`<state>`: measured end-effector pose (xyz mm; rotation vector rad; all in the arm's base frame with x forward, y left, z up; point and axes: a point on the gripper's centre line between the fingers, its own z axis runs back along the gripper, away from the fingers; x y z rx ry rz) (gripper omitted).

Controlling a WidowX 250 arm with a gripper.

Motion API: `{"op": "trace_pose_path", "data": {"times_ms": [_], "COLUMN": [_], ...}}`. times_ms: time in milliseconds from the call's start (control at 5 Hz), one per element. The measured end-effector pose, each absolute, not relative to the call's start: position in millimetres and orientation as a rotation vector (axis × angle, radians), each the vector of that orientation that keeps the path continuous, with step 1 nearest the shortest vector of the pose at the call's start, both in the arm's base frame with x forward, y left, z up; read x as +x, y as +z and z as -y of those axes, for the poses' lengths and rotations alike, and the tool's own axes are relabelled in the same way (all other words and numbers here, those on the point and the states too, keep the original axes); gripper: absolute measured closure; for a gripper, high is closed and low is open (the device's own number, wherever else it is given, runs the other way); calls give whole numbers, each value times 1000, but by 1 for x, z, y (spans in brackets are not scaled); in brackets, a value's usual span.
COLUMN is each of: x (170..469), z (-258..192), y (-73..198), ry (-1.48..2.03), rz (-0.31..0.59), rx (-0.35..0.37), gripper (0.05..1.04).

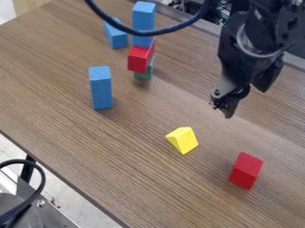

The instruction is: Move the red cube to the other side of the table

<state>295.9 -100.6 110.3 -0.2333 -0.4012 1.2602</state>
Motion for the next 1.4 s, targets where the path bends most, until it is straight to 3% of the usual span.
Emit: {"op": "trace_pose_path", "data": {"times_ms": [200, 400, 600, 800, 1000, 1400], "x": [292, 278, 270, 261, 262, 257], "z": [101, 106, 113, 122, 131, 139], "y": [100, 95, 90, 89, 88, 67], "ry": [1263, 1452, 1616, 1716, 1753, 1792], "rz": [377, 288, 253, 258, 265, 229], "rx": [-204, -190, -117, -102, -144, -157], "gripper": [86, 86, 86, 86, 86, 86]}}
